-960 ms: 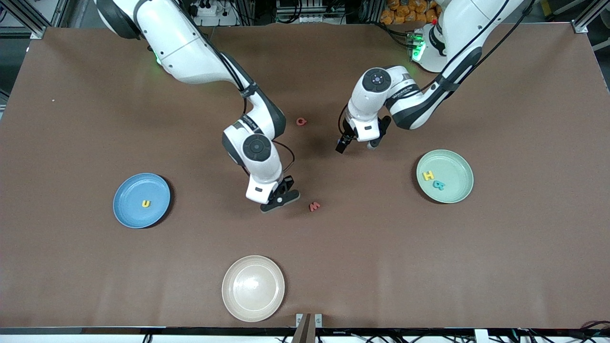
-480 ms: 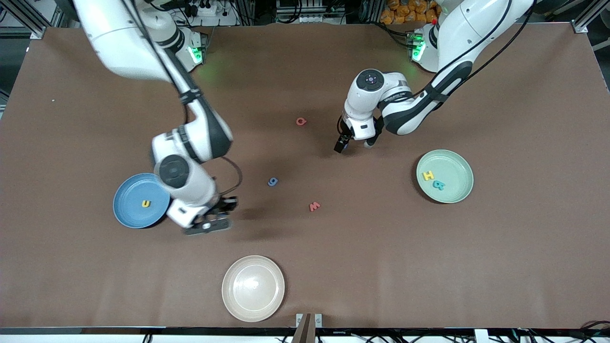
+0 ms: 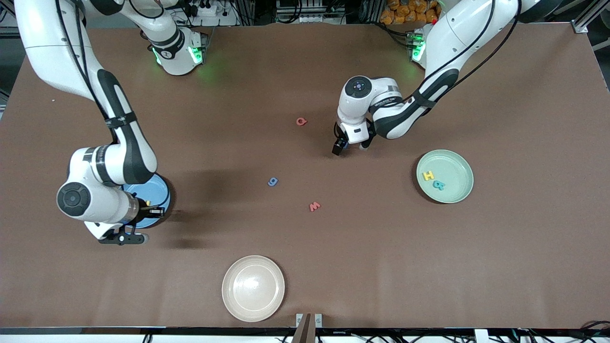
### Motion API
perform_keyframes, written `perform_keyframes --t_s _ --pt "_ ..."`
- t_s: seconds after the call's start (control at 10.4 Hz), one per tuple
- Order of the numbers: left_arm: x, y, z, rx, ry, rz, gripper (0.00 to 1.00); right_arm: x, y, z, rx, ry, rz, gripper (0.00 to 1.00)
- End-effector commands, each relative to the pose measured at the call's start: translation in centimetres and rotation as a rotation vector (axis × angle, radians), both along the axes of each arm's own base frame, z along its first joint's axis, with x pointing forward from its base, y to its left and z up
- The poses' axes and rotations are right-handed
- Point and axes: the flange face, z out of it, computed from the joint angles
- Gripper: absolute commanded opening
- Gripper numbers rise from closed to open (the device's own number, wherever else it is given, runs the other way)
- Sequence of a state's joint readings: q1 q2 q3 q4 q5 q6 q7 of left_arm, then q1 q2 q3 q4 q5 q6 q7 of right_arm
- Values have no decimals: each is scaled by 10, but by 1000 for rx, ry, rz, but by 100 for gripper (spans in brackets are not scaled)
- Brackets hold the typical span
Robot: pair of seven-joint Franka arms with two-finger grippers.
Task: Sort upper and lower case letters into plates
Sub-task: 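Drop the m on the blue plate while the left gripper grasps the blue M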
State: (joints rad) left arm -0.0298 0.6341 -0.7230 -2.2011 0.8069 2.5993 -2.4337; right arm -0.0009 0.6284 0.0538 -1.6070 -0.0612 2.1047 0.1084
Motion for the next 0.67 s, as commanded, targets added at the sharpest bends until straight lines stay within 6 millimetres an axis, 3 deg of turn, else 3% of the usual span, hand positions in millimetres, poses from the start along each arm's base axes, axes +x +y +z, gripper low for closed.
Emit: perform_keyframes --t_s 0.0,0.19,0.29,0.38,0.48,0.58 --pt "2 -2 -3 14 -15 3 93 -24 -25 -2 -16 45 -20 0" --pt "3 -2 -3 13 -16 2 72 -33 -53 8 -11 69 7 0" --pt "3 -1 -3 13 -16 5 57 -35 -60 11 -9 86 5 9" --pt "3 -1 -3 13 -16 4 49 -36 -59 12 -11 93 0 78" --pt "3 -1 -2 13 -18 2 44 -35 -59 14 -12 89 -5 100" --pt "4 -1 -1 12 -21 2 35 -34 -58 16 -12 86 -3 100"
